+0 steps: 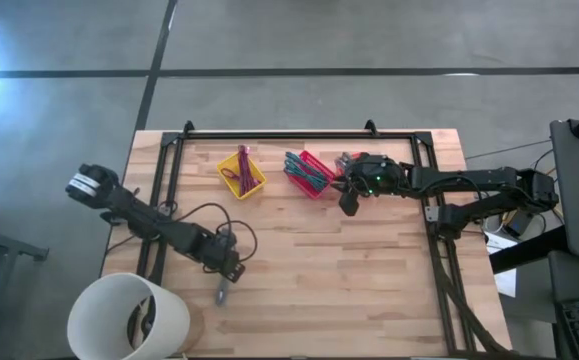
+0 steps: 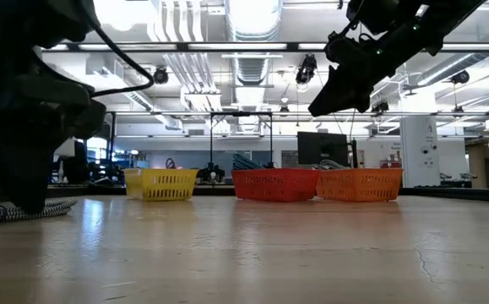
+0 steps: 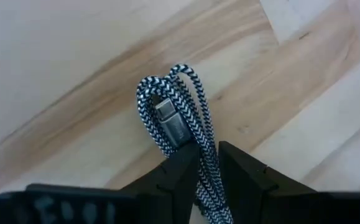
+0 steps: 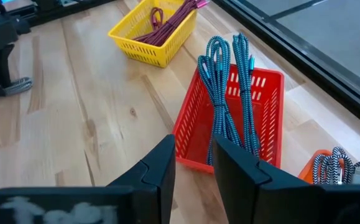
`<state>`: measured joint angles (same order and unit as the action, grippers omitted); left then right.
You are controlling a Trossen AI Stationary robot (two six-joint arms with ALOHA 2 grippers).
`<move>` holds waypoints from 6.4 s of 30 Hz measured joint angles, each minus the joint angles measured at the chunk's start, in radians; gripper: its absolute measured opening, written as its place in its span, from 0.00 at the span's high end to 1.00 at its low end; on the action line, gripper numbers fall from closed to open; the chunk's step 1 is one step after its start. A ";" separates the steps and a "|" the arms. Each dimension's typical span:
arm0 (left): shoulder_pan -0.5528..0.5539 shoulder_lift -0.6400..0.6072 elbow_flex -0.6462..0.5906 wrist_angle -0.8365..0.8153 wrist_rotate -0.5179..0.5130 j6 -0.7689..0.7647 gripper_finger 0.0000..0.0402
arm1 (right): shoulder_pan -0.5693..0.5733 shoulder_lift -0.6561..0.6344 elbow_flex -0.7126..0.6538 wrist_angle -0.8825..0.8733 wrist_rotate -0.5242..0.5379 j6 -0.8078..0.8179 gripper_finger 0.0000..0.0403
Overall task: Pick & Place USB Port
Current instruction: Put the black white USB cable into the orange bin, then return to Home Position
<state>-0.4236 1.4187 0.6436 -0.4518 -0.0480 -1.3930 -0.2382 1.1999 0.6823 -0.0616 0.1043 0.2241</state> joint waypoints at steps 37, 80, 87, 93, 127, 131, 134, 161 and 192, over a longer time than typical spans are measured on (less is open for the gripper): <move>0.218 0.004 0.137 1.008 -0.364 1.199 1.00 | 0.130 0.228 -0.002 0.505 -0.397 -0.176 0.79; 0.226 0.004 0.136 0.956 -0.372 1.289 0.99 | 0.130 0.437 0.172 0.638 -0.562 -0.139 0.74; 0.228 0.005 0.136 0.943 -0.376 1.289 0.99 | 0.132 0.437 0.171 0.562 -0.493 -0.104 0.85; 0.227 0.005 0.136 0.936 -0.377 1.289 0.99 | 0.132 0.437 0.171 0.561 -0.490 -0.104 0.94; 0.229 0.004 0.136 0.869 -0.383 1.277 0.71 | -0.042 -0.056 0.361 -0.857 0.125 0.061 0.95; 0.229 0.004 0.136 0.869 -0.386 1.255 0.71 | -0.177 -0.011 0.342 -0.837 0.026 -0.029 0.95; 0.229 0.004 0.136 0.869 -0.387 1.254 0.72 | -0.254 0.049 0.318 -0.806 -0.042 -0.106 0.95; 0.230 0.004 0.136 0.840 -0.387 1.254 0.71 | -0.297 0.512 0.505 -0.831 -0.156 -0.359 0.92; 0.227 -0.043 0.136 0.751 -0.448 1.249 0.73 | -0.216 0.311 0.585 -0.962 -0.104 -0.337 0.77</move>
<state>-0.1963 1.3755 0.7795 0.2989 -0.4959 -0.1435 -0.4538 1.5108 1.2674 -1.0237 0.0002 -0.1131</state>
